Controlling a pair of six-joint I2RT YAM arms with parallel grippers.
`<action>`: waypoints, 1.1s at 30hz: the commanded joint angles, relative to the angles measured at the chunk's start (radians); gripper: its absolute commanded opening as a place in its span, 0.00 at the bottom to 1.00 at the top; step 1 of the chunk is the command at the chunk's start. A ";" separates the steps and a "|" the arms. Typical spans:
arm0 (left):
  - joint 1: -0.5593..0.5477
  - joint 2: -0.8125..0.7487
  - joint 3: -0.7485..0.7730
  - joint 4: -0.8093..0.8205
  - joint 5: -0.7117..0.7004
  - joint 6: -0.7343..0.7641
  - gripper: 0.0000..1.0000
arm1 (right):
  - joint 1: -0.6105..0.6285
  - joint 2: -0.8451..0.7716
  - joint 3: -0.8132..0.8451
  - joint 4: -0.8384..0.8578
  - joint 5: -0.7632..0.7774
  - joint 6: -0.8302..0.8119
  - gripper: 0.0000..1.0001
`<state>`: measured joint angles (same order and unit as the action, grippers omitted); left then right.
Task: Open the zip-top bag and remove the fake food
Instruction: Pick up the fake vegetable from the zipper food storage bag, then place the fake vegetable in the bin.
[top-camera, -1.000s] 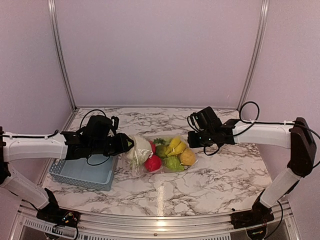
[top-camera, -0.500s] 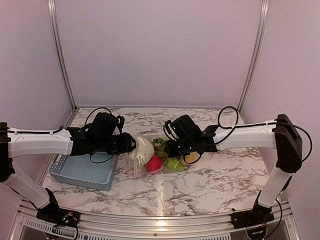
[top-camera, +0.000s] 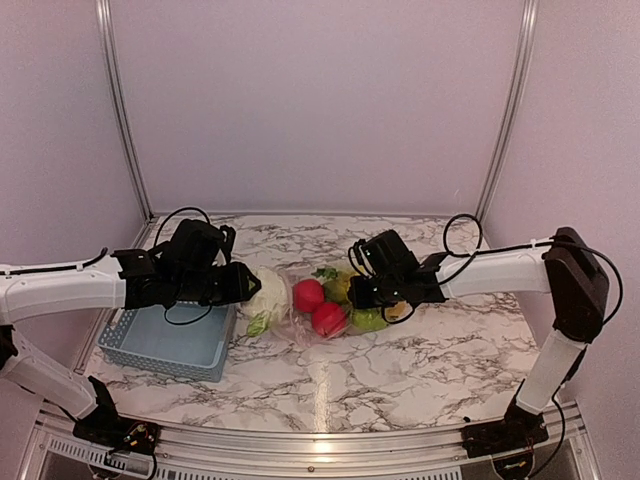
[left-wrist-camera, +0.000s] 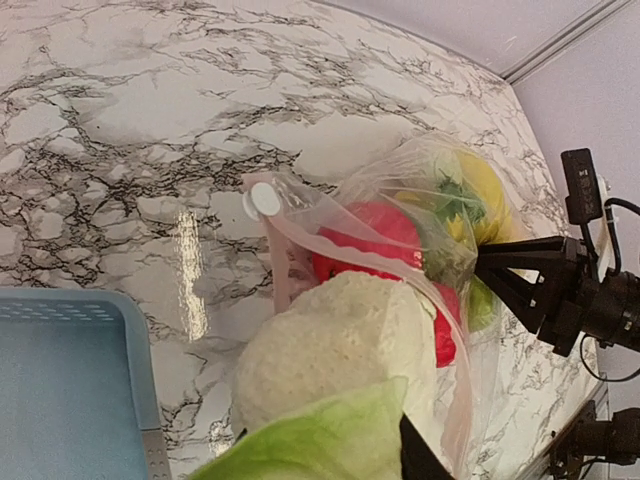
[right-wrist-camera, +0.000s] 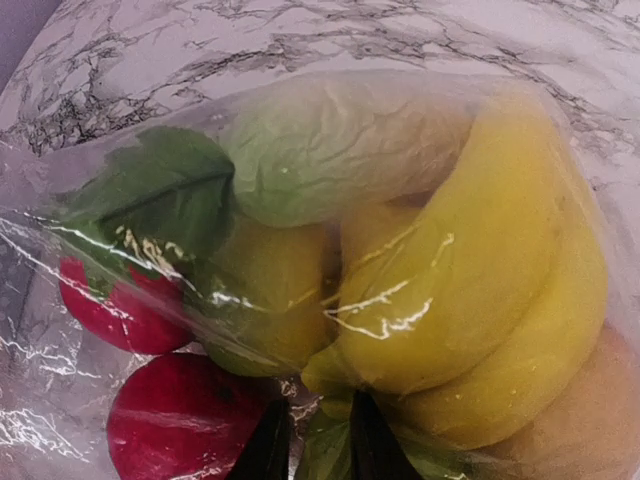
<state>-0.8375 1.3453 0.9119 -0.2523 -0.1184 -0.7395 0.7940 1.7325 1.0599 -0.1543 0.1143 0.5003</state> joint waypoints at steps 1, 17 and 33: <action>0.000 -0.058 0.048 -0.090 -0.067 0.033 0.31 | -0.039 -0.018 -0.022 -0.046 0.060 -0.003 0.21; 0.060 -0.359 -0.065 -0.399 -0.458 -0.160 0.32 | -0.044 -0.102 0.032 -0.066 0.011 -0.048 0.21; 0.174 -0.303 -0.305 -0.179 -0.307 -0.282 0.37 | -0.022 -0.235 0.081 -0.085 -0.016 -0.094 0.22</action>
<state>-0.6739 1.0119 0.6216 -0.5518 -0.4854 -1.0126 0.7609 1.5242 1.1030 -0.2184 0.1089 0.4255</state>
